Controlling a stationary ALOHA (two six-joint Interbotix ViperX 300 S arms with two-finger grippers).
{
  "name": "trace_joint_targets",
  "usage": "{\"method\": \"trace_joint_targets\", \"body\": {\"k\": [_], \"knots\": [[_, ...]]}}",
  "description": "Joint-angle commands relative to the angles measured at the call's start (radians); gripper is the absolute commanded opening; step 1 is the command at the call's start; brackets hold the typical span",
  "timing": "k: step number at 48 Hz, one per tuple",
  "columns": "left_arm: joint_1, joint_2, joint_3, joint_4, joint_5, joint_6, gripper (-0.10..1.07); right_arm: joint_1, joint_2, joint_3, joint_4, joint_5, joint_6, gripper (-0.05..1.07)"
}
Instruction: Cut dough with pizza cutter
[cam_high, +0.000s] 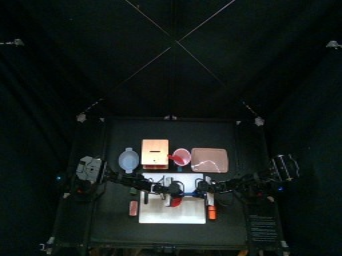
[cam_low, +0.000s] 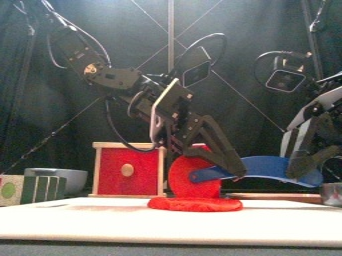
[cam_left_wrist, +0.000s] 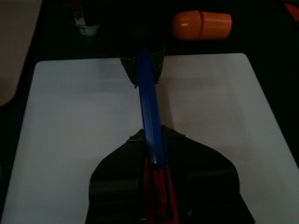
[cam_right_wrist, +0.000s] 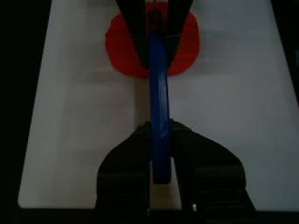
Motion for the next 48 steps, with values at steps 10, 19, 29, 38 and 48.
{"method": "trace_joint_targets", "body": {"k": [10, 19, 29, 38, 48], "knots": [[0.002, 0.037, -0.078, 0.003, 0.002, 0.002, 0.52, 0.023, -0.055, 0.011, 0.011, 0.063, 0.0, 0.39], [0.002, 0.057, -0.109, 0.005, 0.012, 0.003, 0.52, 0.025, -0.107, 0.037, 0.018, 0.094, 0.0, 0.39], [0.002, 0.066, -0.132, 0.005, 0.014, 0.003, 0.52, 0.018, -0.193, 0.06, 0.018, 0.152, 0.0, 0.39], [0.002, 0.094, -0.167, 0.009, 0.014, 0.003, 0.52, 0.018, -0.256, 0.064, 0.014, 0.241, 0.0, 0.39], [0.002, 0.094, -0.158, 0.011, 0.02, 0.003, 0.52, 0.017, -0.268, 0.058, 0.005, 0.261, -0.002, 0.39]]}}
